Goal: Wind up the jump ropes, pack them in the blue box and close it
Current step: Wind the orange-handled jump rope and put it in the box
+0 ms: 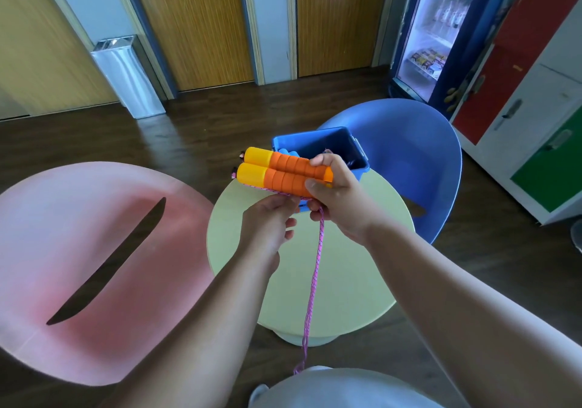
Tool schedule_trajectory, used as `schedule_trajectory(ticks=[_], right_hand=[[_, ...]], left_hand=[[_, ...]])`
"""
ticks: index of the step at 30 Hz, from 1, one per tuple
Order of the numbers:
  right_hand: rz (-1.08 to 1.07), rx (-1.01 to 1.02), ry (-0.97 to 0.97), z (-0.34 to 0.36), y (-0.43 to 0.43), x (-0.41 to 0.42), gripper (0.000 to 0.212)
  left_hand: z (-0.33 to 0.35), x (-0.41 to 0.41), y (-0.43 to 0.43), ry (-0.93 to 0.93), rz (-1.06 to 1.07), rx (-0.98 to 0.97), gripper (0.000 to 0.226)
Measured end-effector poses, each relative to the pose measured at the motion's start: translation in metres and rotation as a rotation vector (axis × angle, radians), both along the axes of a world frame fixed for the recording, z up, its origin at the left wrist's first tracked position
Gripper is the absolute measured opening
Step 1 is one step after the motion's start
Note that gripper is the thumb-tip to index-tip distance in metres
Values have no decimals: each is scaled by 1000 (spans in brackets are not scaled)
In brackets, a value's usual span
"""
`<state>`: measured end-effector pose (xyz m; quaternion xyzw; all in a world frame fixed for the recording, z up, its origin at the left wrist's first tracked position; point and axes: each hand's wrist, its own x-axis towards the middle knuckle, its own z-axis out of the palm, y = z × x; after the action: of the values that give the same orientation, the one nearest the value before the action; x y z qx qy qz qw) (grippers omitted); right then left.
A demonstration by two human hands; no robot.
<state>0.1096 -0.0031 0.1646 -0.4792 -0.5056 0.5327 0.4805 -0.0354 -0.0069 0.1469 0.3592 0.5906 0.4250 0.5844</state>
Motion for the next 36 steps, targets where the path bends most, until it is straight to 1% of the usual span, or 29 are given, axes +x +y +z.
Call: schedule_trajectory(ticks=[3,5,7,9,11,12,14,15,17,19,20,21,23,24,26,29,34,36], right_hand=[[-42,-13,70,4,3,0,23],[-82,-20,102,5,7,3,23],[-115,-13,95,5,12,8,23],[-131,-12,103,6,16,15,24],[-129,-17,42,6,18,24,24],[-127,-23,-39,4,18,29,25],[-121,-47,-226,-4,18,37,25],[-109,-60,-283,-8,16,39,26],[-86,-64,-310,-15,12,37,25],[-60,-9,-294,-16,4,29,15],[-35,33,-248,-16,-1,25,9],[-10,78,-185,-14,-6,20,10],[8,161,-73,-10,-15,13,20],[-2,196,-59,-8,-17,10,25],[-36,239,-78,-4,-19,7,26],[-39,274,-76,-2,-22,8,18],[-11,303,-160,-8,-29,16,6],[5,339,-224,-11,-30,17,10]], left_hand=[[-3,8,-2,35,-127,-2,21],[-7,14,-7,40,-244,-35,27],[-12,20,-17,89,-393,-41,30],[-15,23,-31,179,-537,-21,26],[-17,23,-40,249,-629,-13,24],[-16,21,-41,285,-664,1,24],[-6,14,-30,376,-683,62,22],[4,8,-20,415,-661,102,19],[27,-6,10,512,-600,212,19],[55,-20,39,644,-563,347,24],[67,-24,52,706,-564,405,25],[79,-27,62,770,-579,449,24],[97,-27,72,900,-632,510,20],[103,-24,75,944,-651,526,19],[107,-20,81,965,-688,524,19],[105,-15,88,941,-722,510,18],[103,-5,88,959,-787,519,16],[102,-2,89,962,-811,497,16]])
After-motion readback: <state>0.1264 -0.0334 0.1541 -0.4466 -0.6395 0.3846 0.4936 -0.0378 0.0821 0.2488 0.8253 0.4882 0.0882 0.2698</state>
